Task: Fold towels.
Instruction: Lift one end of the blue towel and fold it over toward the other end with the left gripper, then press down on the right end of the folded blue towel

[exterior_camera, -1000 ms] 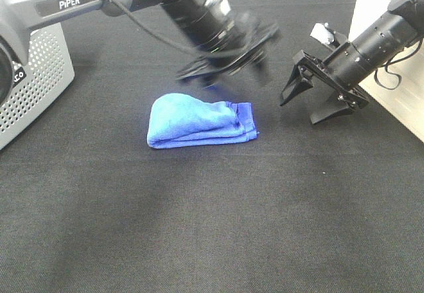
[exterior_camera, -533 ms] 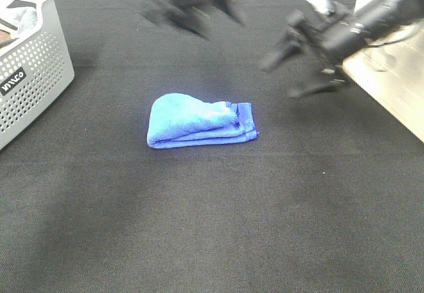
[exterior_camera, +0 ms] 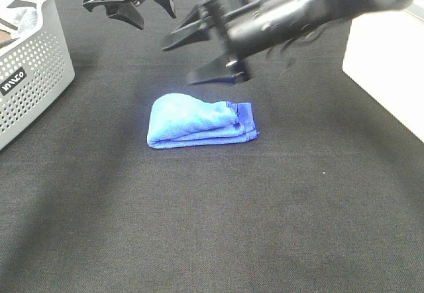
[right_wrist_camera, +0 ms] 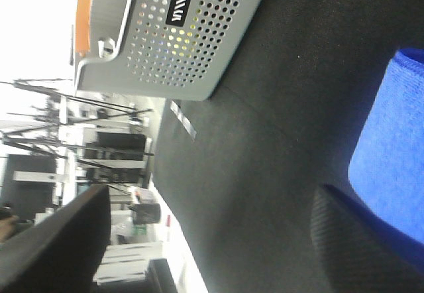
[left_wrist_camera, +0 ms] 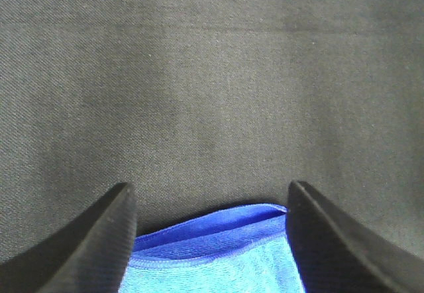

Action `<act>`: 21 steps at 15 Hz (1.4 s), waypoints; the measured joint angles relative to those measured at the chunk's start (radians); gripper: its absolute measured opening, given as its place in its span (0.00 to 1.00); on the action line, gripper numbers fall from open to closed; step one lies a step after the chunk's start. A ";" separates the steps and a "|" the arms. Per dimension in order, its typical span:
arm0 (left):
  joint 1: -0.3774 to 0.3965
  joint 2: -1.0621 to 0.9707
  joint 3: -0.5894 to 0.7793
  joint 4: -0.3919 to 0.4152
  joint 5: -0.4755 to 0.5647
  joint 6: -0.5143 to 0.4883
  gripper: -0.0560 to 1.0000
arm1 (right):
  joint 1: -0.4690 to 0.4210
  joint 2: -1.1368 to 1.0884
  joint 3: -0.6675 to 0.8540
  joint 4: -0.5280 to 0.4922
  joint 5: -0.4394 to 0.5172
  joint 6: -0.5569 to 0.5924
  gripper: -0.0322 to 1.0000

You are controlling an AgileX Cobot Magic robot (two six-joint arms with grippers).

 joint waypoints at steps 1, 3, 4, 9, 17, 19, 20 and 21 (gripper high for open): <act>0.000 0.000 0.000 0.000 0.000 0.000 0.64 | 0.002 0.056 0.000 0.045 0.002 -0.030 0.79; 0.000 0.000 0.000 0.000 0.000 0.000 0.64 | 0.001 0.131 0.000 0.054 0.003 -0.043 0.79; 0.000 0.000 0.000 0.000 0.000 0.000 0.64 | 0.001 0.163 0.000 0.053 0.003 -0.044 0.78; 0.000 0.000 0.000 0.000 0.001 0.000 0.65 | -0.020 0.222 0.000 0.067 0.030 -0.044 0.78; 0.000 0.000 0.000 0.006 0.035 0.003 0.65 | -0.214 0.124 0.000 -0.069 0.122 -0.028 0.77; 0.000 -0.013 0.000 0.055 0.099 0.039 0.65 | -0.235 0.063 0.000 -0.125 0.130 -0.020 0.77; 0.000 -0.041 0.000 0.106 0.155 0.062 0.65 | -0.233 -0.008 0.000 -0.192 0.136 0.012 0.77; 0.000 -0.066 0.000 0.131 0.194 0.071 0.65 | -0.229 -0.056 0.000 -0.246 0.137 0.041 0.77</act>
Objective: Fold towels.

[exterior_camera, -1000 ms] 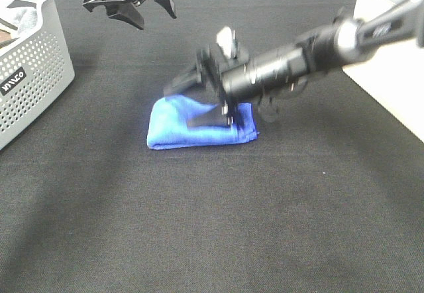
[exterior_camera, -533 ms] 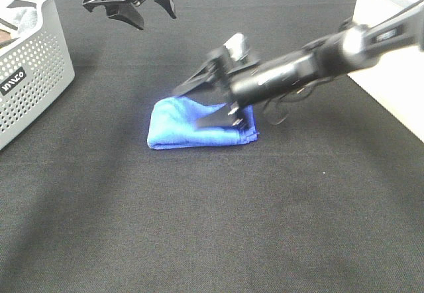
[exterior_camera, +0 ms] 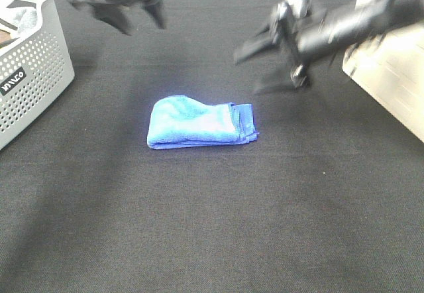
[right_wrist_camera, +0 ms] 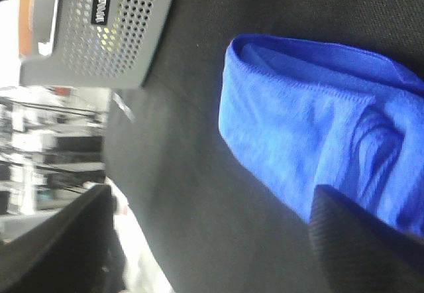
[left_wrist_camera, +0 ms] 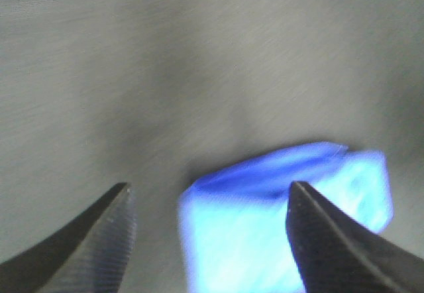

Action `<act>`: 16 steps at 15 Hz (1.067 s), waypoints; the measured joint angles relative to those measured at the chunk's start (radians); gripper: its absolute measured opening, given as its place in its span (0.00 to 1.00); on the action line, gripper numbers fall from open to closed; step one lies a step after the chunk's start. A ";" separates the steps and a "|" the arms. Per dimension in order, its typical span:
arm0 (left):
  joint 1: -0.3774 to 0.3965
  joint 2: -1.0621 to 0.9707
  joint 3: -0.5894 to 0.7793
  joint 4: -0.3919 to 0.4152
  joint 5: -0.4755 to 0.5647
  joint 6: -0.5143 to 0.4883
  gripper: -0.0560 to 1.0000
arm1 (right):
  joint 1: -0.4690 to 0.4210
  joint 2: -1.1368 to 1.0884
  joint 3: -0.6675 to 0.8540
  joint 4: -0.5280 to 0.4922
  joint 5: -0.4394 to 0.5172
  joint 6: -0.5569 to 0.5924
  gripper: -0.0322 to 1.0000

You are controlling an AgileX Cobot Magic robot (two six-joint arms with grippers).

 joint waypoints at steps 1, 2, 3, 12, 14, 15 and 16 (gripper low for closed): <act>0.000 -0.027 0.000 0.018 0.012 0.011 0.65 | 0.001 -0.050 0.000 -0.064 0.000 0.033 0.77; 0.000 -0.058 0.008 0.027 0.012 0.026 0.65 | 0.003 -0.104 0.000 -0.137 0.001 0.074 0.77; -0.002 -0.097 0.030 0.030 0.013 0.040 0.65 | 0.005 -0.153 0.000 -0.200 0.001 0.113 0.77; -0.117 -0.646 0.633 0.203 0.016 0.063 0.65 | 0.005 -0.665 0.179 -0.621 0.007 0.342 0.77; -0.118 -0.857 0.861 0.208 0.015 0.063 0.65 | 0.005 -0.836 0.337 -0.641 0.002 0.342 0.77; -0.118 -0.905 0.913 0.208 0.016 0.063 0.65 | 0.005 -0.906 0.417 -0.646 -0.012 0.343 0.77; -0.118 -1.044 1.072 0.208 0.015 0.062 0.65 | 0.005 -0.970 0.505 -0.649 -0.039 0.343 0.77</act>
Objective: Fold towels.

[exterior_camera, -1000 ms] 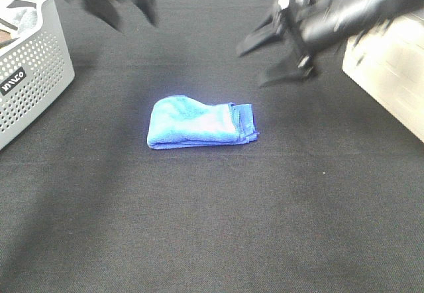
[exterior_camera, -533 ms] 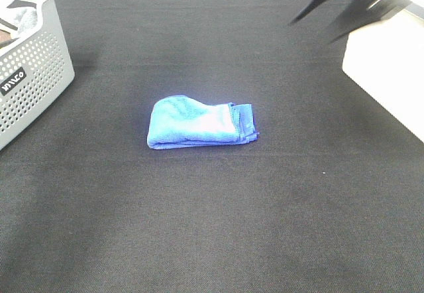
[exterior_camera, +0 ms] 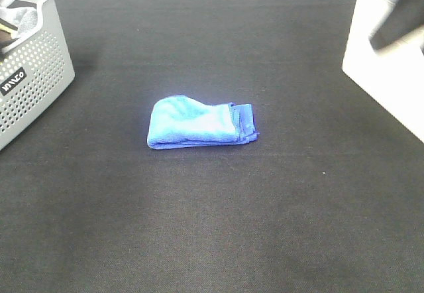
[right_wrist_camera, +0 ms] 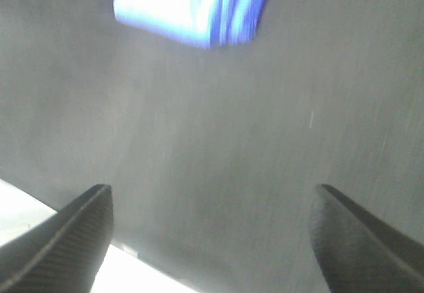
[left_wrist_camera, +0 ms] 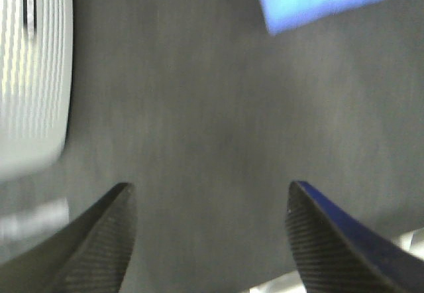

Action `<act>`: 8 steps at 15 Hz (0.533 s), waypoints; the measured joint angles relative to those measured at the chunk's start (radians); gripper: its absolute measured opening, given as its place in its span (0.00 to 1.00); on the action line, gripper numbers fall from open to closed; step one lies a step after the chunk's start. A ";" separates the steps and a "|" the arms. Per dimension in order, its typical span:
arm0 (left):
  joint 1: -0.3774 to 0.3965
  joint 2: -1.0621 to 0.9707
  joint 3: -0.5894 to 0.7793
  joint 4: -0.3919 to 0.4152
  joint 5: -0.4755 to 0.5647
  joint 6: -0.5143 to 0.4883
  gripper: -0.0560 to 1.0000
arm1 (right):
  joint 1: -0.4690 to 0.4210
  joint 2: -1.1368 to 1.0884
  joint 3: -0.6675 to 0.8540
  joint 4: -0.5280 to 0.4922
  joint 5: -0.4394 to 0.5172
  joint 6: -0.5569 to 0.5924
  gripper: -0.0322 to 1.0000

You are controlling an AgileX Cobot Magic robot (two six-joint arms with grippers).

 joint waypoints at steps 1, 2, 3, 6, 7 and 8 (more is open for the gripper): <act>0.000 -0.089 0.093 -0.002 -0.008 0.000 0.65 | 0.000 -0.071 0.083 -0.006 -0.029 0.000 0.77; 0.000 -0.189 0.182 -0.003 -0.023 0.000 0.65 | 0.000 -0.138 0.169 -0.019 -0.062 0.000 0.77; 0.000 -0.284 0.278 -0.003 -0.040 0.000 0.65 | 0.000 -0.206 0.256 -0.029 -0.096 0.000 0.77; 0.000 -0.572 0.503 -0.003 -0.069 0.007 0.65 | 0.000 -0.423 0.506 -0.062 -0.163 0.000 0.77; 0.000 -0.668 0.570 -0.004 -0.074 0.024 0.65 | 0.000 -0.491 0.574 -0.079 -0.176 0.000 0.77; 0.000 -0.750 0.627 -0.004 -0.077 0.042 0.65 | 0.000 -0.560 0.602 -0.098 -0.174 0.000 0.77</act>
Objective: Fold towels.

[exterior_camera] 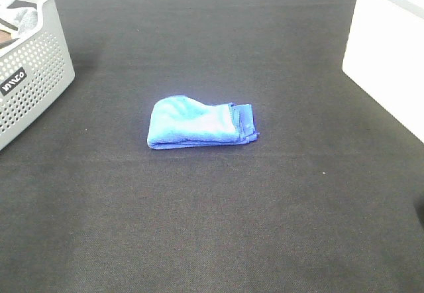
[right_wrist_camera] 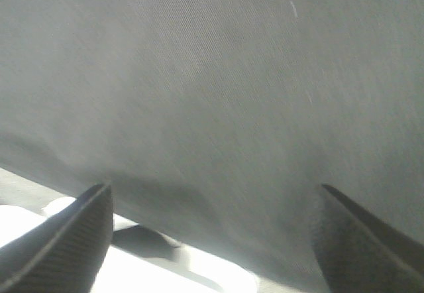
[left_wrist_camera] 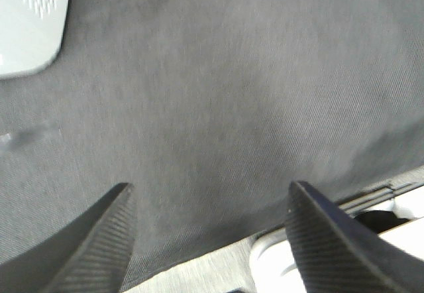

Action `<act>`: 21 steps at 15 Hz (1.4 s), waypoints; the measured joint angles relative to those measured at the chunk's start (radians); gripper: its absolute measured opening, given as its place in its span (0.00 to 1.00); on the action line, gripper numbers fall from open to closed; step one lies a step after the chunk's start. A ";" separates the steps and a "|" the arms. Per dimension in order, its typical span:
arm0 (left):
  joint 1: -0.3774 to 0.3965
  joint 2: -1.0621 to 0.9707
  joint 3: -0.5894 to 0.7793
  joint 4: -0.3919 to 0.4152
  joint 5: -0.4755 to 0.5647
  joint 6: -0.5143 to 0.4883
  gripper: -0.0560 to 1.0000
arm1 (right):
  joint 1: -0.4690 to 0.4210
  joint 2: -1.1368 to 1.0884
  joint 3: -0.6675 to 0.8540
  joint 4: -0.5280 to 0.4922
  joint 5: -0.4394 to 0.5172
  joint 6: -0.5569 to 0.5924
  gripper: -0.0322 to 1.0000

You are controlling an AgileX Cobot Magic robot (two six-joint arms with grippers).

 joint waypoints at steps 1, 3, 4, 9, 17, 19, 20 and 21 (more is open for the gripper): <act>0.000 -0.083 0.039 -0.009 -0.002 0.019 0.65 | 0.000 -0.064 0.005 -0.004 -0.003 0.000 0.77; 0.000 -0.205 0.046 -0.023 -0.028 0.056 0.65 | 0.000 -0.162 0.005 -0.007 -0.008 0.000 0.77; 0.000 -0.244 0.050 -0.031 -0.035 0.072 0.65 | 0.000 -0.194 0.005 -0.013 0.009 0.000 0.77; 0.000 -0.297 0.086 -0.081 -0.077 0.160 0.65 | 0.000 -0.235 0.025 -0.104 0.088 0.023 0.77; 0.000 -0.297 0.088 -0.070 -0.080 0.130 0.65 | 0.000 -0.235 0.024 -0.112 0.088 0.079 0.77; 0.000 -0.297 0.088 -0.070 -0.080 0.129 0.65 | 0.000 -0.235 0.024 -0.112 0.087 0.082 0.77; 0.000 -0.297 0.088 -0.070 -0.080 0.127 0.65 | 0.000 -0.235 0.024 -0.112 0.087 0.082 0.77; 0.000 -0.297 0.088 -0.070 -0.080 0.125 0.65 | 0.000 -0.235 0.024 -0.112 0.087 0.082 0.77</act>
